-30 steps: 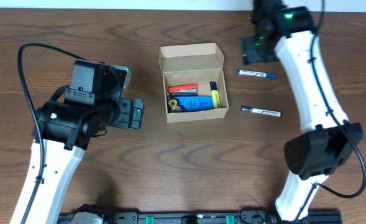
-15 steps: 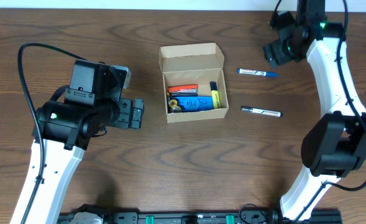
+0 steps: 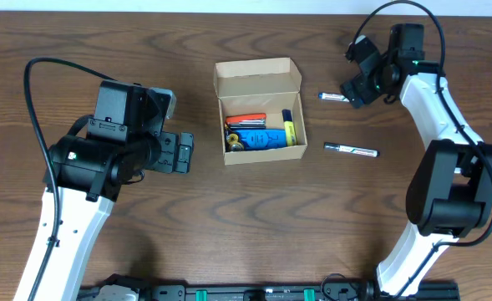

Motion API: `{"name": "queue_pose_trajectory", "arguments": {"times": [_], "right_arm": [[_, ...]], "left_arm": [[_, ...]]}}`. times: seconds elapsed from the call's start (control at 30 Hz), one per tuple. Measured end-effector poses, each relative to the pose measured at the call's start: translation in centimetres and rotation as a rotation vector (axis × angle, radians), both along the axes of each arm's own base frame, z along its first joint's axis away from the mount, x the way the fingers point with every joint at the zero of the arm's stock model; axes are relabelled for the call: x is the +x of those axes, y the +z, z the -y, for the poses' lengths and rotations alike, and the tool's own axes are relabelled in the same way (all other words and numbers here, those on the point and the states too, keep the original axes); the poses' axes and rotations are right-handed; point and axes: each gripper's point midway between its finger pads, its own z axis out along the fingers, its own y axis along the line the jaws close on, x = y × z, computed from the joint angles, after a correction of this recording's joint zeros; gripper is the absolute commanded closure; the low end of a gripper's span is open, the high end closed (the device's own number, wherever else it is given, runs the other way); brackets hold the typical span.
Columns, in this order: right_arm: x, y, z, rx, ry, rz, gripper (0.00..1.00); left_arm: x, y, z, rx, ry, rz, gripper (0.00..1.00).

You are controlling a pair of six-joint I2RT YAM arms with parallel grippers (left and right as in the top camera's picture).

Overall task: Pack container
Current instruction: 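Grasp the blue-capped white marker with the right gripper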

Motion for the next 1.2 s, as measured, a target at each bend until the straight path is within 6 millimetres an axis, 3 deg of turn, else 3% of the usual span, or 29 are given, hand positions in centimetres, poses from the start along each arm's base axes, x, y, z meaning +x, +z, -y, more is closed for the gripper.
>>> {"name": "queue_pose_trajectory", "arguments": {"times": [0.23,0.33,0.4,0.73,0.9,1.13,1.2], "right_arm": [[-0.5,-5.3,-0.3,0.013,0.027,-0.101,0.11],[-0.9,-6.6,-0.4,0.014,0.030,-0.129,0.15],[-0.9,-6.7,-0.4,0.014,0.034,-0.130,0.24],[-1.3,-7.5,-0.5,0.022,0.041,-0.154,0.32],[-1.6,-8.0,-0.9,0.038,0.050,-0.171,0.51],[-1.8,-8.0,-0.9,0.057,0.020,-0.186,0.67],[-1.9,-8.1,-0.9,0.068,-0.003,-0.194,0.78]], "left_arm": [[0.0,0.0,0.0,0.000,0.000,0.000,0.05],[0.0,0.0,0.0,0.000,0.000,0.000,0.05],[0.0,0.0,0.0,0.000,0.000,0.000,0.05],[0.0,0.0,0.0,0.000,0.000,0.000,0.05],[0.0,0.0,0.0,0.000,0.000,0.000,0.05],[0.0,0.0,0.0,0.000,0.000,0.000,0.05],[0.0,0.0,0.0,0.000,0.000,0.000,0.05]]}}
